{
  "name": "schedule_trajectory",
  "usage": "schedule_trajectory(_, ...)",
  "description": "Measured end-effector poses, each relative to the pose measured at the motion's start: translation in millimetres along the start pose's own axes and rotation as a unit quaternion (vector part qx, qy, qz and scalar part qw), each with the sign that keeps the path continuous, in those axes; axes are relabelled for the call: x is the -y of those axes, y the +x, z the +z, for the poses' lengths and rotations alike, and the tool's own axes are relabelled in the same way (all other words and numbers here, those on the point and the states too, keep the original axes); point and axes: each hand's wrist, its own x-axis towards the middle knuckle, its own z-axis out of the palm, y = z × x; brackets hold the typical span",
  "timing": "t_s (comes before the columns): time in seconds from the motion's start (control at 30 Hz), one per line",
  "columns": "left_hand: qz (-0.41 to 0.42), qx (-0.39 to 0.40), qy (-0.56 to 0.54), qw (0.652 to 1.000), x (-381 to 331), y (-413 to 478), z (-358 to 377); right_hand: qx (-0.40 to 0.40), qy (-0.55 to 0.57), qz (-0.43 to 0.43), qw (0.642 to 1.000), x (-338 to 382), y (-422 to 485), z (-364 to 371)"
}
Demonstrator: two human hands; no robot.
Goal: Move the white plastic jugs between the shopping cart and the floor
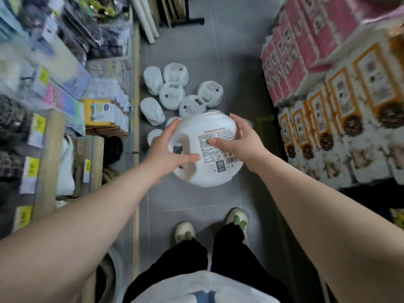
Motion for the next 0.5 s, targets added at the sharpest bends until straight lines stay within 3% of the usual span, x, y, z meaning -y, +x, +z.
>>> schedule_trajectory(0.27,0.060,-0.113,-0.041,0.991,-32,-49,-83,0.063,-0.043,-0.114,0.991,96,-8,52)
schedule_trajectory(0.5,0.036,-0.271,-0.079,0.959,-46,-72,-120,0.189,-0.089,-0.187,0.960,159,29,95)
